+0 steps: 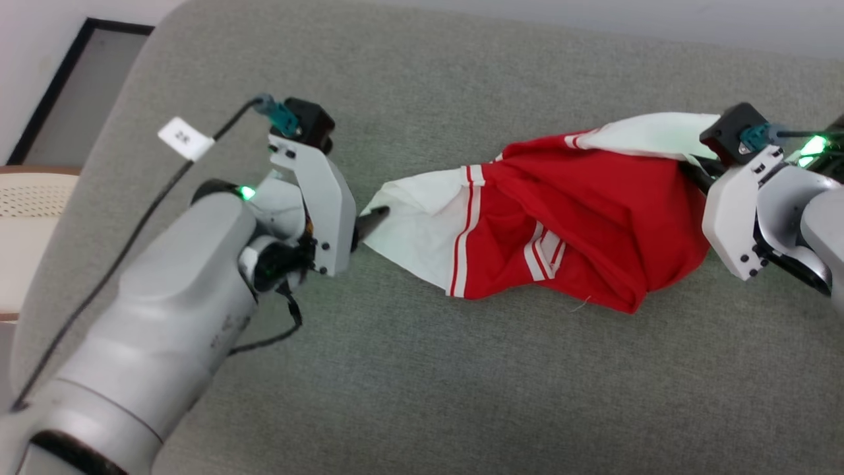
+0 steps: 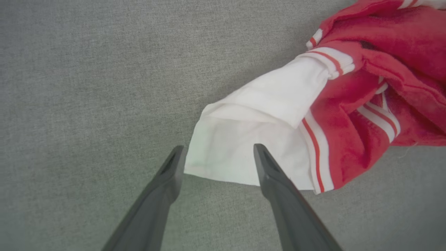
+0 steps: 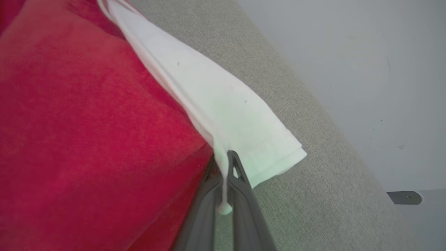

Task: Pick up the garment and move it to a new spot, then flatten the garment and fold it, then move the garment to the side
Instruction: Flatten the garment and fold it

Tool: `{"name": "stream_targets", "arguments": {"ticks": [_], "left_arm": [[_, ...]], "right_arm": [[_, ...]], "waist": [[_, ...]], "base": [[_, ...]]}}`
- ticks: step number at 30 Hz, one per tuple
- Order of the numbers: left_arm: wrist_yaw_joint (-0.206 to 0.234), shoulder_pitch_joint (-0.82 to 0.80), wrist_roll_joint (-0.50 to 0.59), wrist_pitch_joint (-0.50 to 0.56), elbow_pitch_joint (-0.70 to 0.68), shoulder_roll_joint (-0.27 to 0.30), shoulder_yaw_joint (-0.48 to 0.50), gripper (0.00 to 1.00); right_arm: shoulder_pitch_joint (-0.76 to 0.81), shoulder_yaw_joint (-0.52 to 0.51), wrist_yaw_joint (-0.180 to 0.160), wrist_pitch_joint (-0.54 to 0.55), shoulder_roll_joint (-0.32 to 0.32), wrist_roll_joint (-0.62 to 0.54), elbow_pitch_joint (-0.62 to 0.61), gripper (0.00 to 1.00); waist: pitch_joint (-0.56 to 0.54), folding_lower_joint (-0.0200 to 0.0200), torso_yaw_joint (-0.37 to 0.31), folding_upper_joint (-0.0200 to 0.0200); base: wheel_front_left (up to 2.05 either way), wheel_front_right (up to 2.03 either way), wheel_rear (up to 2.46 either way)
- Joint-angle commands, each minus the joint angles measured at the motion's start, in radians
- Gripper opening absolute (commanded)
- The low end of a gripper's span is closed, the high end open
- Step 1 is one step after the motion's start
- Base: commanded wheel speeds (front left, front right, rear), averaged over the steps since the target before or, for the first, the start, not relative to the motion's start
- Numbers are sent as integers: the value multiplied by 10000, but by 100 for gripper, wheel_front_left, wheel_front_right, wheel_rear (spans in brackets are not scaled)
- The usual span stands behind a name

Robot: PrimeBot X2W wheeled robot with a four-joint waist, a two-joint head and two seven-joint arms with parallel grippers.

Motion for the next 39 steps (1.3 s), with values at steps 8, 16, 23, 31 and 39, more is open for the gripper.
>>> {"name": "stream_targets", "arguments": {"ticks": [8,16,23,31,39], "left_arm": [[-21,-717,-436,283,1153,-155,-973,100],[-21,-869,-1294,610,1791,-333,-1288,100],[-22,-880,-1750,622,1898,-360,-1633,100],[-25,-933,-2180,447,1627,-430,-2002,0],[-22,-1434,-2186,-1166,1462,-43,-2015,0]], "right_arm": [[-474,97,-11,145,52,-189,-278,0],[-577,124,-11,238,93,-224,-495,0],[-713,133,-11,239,114,-250,-645,0],[-798,136,-11,233,94,-188,-714,0],[-812,-271,-11,-163,52,700,-369,0]], "waist": [[482,0,-330,-1],[669,0,-463,-1],[783,0,-500,-1],[884,0,-551,-1],[594,0,-622,-1]], "base": [[0,0,0],[0,0,0],[0,0,0],[0,0,0],[0,0,0]]}}
